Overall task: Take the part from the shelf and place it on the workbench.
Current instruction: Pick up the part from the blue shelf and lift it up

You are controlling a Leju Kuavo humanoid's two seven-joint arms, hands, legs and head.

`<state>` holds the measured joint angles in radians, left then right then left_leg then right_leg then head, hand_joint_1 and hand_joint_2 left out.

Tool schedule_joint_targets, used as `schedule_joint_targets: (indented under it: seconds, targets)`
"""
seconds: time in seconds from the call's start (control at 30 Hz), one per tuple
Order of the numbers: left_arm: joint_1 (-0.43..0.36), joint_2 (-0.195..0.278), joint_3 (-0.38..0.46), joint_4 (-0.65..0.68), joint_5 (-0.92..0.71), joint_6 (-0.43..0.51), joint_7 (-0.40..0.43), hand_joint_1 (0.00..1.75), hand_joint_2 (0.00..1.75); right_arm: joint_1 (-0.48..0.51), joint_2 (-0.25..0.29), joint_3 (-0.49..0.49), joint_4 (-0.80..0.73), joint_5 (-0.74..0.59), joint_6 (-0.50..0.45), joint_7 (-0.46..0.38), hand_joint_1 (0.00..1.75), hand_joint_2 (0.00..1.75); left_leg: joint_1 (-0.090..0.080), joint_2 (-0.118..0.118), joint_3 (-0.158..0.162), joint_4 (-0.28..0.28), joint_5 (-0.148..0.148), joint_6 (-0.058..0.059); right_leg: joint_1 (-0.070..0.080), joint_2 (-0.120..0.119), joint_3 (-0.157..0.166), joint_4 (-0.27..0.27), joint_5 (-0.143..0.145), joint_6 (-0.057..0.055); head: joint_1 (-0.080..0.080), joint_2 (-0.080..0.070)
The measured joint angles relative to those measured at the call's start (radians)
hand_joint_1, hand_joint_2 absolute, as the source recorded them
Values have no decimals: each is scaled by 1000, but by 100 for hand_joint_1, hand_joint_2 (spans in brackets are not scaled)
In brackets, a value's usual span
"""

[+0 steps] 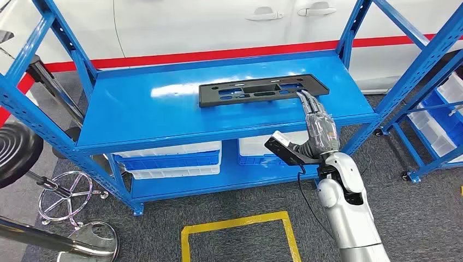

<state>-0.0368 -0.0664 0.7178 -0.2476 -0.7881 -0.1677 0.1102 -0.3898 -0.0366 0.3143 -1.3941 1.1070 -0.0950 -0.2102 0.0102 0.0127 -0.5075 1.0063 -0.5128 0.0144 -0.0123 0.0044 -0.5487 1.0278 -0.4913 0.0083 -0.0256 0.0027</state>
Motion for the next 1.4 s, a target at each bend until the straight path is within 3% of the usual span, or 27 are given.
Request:
schedule_joint_targets:
  seconds: [0.27,0.4,1.23,1.37,1.4]
  targets:
    - [0,0,7,0,-9,0,-4,0,0,-4,-5,23,28,1,5,0,0,175,0,0,0,0,0,0,0,0,0,0,0,0,0,0]
    - [0,0,10,0,-15,0,-7,0,0,-4,-7,35,48,-1,5,-1,0,0,0,0,0,0,0,0,0,0,0,0,0,0,0,0]
    - [0,-2,31,0,-29,-3,-6,0,0,-4,-18,48,105,-6,8,-5,0,0,0,0,0,0,0,0,0,0,0,0,0,0,0,0]
    - [0,-2,31,0,-29,-3,-6,0,0,-4,-18,48,105,-6,8,-5,0,175,0,0,0,0,0,0,0,0,0,0,0,0,0,0]
    - [0,-2,31,0,-29,-3,-6,0,0,-4,-18,48,105,-6,8,-5,0,175,0,0,0,0,0,0,0,0,0,0,0,0,0,0]
